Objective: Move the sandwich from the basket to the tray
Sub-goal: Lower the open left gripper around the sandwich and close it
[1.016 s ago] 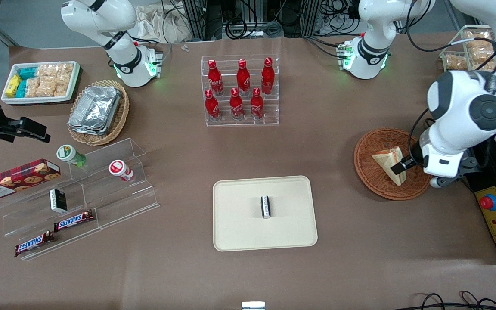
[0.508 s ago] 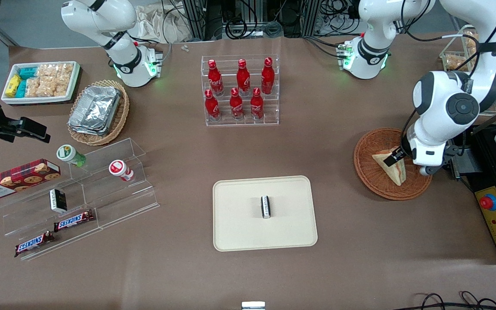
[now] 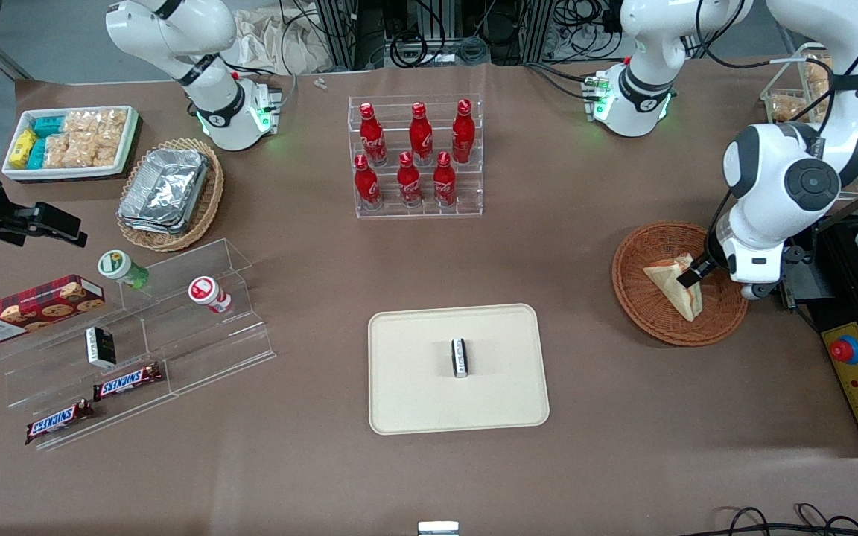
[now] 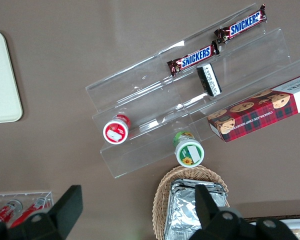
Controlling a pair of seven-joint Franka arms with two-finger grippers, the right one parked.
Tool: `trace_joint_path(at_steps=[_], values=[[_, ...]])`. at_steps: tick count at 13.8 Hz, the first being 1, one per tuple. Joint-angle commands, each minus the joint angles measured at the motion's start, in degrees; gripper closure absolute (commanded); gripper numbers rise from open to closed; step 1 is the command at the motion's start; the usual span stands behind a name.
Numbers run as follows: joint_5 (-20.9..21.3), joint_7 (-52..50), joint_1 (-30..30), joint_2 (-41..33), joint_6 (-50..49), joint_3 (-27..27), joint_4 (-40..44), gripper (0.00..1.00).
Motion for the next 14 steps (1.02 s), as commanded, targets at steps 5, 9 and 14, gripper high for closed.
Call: trace_joint_path(at_steps=[5, 9, 14], values=[[1.6, -4.3, -0.4, 1.6, 5.7, -0.1, -2.6, 0.00], [1.6, -5.0, -0.4, 3.4, 8.3, -0.1, -3.6, 0.00], [1.6, -5.1, -0.2, 5.1, 13.0, 0.0, -6.0, 0.05]])
